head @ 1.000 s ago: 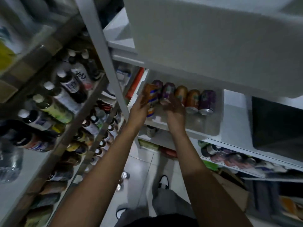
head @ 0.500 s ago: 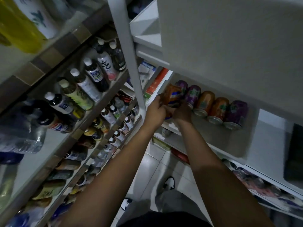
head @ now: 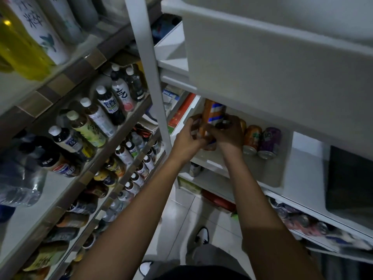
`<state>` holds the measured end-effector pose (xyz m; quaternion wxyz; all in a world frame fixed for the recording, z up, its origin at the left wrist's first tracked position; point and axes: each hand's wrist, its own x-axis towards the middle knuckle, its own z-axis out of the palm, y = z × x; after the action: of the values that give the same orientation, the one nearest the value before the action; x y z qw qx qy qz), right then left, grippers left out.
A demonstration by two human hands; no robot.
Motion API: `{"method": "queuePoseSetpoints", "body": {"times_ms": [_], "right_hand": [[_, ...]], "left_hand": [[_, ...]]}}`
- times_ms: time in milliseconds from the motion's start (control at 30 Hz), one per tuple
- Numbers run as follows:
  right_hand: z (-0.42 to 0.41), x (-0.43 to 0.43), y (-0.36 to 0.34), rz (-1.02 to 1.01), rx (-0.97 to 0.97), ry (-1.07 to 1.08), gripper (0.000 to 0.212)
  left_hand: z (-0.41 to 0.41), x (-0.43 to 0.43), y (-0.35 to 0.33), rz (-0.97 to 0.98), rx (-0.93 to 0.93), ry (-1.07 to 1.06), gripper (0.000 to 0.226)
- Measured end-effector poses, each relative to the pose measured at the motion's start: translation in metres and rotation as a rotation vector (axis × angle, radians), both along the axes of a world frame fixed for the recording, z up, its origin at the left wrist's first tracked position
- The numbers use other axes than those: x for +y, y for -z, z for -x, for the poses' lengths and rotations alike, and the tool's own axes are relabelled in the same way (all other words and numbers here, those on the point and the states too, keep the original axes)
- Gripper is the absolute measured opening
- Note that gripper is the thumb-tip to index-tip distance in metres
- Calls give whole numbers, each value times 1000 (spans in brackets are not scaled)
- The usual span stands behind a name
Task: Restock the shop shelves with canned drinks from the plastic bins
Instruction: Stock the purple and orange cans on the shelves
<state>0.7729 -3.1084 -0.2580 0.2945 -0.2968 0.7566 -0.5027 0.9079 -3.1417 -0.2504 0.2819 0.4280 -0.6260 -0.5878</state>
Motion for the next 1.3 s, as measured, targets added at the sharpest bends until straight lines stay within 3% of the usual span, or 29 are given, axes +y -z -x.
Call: {"method": "queuePoseSetpoints", "body": {"times_ms": [67,133,200,367,467,567,867,1300], "right_hand": [[-2,9,-12,-5,-76,-3,42],[-5,18,-23,-10,-316,60,19],[-14,32,-28,10,-473,116,14],[-50,59,-25,108,-487,81,20],[-78,62,-25,142,-467,34,22],[-115,57,-33,177,-469,-23,23],[-242,11,-101,311,-452,-395,38],[-418,-63,-220,460,-474,-875,37]], "left_hand": [[-2,4,-6,-1,38,-14,74],[-9,8,-13,-63,59,8,70],[-20,13,-16,-120,82,58,68],[-54,27,-21,-141,67,112,61],[-87,28,-24,-189,99,86,44],[-127,26,-29,-188,117,29,45],[-274,10,-96,31,215,-245,40],[-446,19,-215,336,198,-740,26]]}}
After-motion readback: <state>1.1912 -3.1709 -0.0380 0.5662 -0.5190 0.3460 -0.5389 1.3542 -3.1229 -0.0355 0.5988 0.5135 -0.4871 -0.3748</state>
